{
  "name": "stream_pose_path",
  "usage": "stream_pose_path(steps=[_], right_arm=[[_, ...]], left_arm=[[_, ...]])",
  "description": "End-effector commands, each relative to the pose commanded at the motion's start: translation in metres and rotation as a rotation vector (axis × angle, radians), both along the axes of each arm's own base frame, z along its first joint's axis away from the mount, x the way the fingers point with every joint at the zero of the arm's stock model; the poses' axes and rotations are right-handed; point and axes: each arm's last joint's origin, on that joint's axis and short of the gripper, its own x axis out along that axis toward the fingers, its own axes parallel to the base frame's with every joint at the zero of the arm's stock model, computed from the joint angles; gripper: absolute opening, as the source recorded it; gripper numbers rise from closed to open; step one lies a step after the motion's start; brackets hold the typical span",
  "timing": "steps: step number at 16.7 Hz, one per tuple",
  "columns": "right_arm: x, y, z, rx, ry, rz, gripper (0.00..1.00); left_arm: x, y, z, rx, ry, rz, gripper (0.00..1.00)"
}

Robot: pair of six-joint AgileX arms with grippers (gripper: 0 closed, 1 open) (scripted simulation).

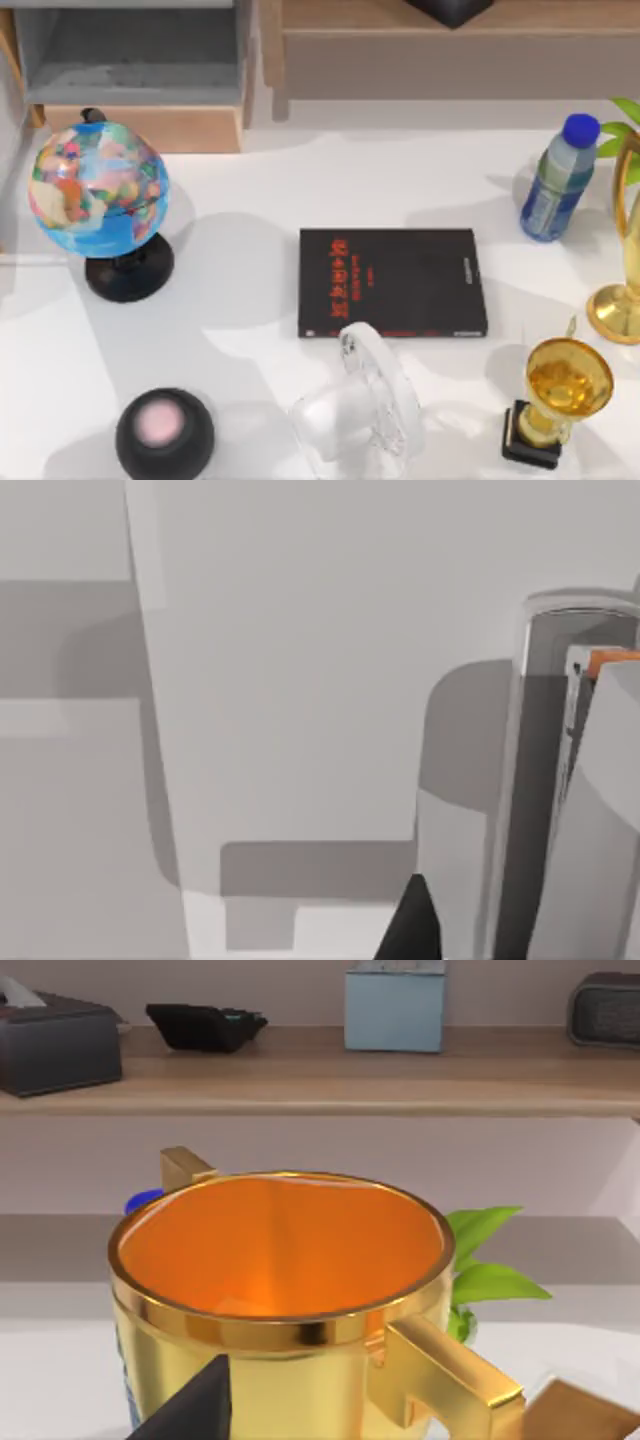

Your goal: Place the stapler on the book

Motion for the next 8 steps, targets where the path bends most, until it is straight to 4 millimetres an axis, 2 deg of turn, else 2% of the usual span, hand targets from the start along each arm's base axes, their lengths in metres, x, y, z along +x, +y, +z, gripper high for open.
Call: stream_pose_path(steps=[3,8], right_arm=[[0.0,0.0,0.0,0.0,0.0,0.0,1.0],[0.0,0.0,0.0,0.0,0.0,0.0,1.0]], left_arm=[[0.0,0.0,0.0,0.0,0.0,0.0,0.02],[0.0,0.0,0.0,0.0,0.0,0.0,0.0]])
